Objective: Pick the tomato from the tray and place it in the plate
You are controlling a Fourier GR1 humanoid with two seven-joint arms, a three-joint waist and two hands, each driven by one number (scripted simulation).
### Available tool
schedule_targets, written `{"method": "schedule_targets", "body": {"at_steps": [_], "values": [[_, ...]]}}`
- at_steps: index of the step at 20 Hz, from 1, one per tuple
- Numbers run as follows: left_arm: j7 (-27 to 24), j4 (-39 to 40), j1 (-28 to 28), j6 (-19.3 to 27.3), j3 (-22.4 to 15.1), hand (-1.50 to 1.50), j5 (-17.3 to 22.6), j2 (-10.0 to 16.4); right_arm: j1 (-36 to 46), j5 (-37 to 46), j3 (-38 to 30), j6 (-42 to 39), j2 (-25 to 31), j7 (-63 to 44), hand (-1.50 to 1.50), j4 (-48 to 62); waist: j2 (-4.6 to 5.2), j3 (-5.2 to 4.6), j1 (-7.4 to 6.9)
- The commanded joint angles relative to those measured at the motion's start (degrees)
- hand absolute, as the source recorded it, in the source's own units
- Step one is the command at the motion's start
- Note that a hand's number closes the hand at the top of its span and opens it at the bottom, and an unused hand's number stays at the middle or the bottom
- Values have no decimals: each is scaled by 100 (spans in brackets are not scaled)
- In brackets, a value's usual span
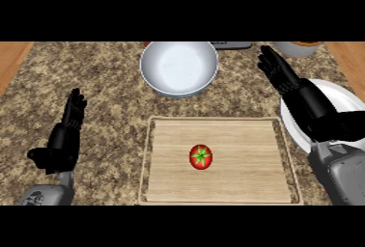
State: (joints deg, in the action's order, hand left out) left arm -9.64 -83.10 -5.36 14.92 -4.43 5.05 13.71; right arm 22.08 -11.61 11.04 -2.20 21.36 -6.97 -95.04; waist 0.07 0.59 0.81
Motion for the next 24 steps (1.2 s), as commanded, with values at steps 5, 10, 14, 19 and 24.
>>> {"method": "schedule_targets", "body": {"at_steps": [5,10,14,19,24], "values": [[1389,354,2,94,-174,0,-188,36,-149,-621,522,96,-1191,-413,150,-181,-10,-53,-75],[1389,540,271,-53,-199,0,-69,23,440,3047,1128,202,1210,141,150,-93,-105,-117,94],[1673,235,316,47,-264,0,-72,-45,-1318,1828,878,1998,-1064,677,150,214,13,-7,10],[2067,124,155,-58,-292,0,-41,-13,-2070,1079,1420,809,-1159,2990,-150,508,-1,-43,-89],[1945,256,248,80,-421,0,-238,-203,-1391,2523,1717,768,-326,2295,-150,884,-10,-63,-89]]}}
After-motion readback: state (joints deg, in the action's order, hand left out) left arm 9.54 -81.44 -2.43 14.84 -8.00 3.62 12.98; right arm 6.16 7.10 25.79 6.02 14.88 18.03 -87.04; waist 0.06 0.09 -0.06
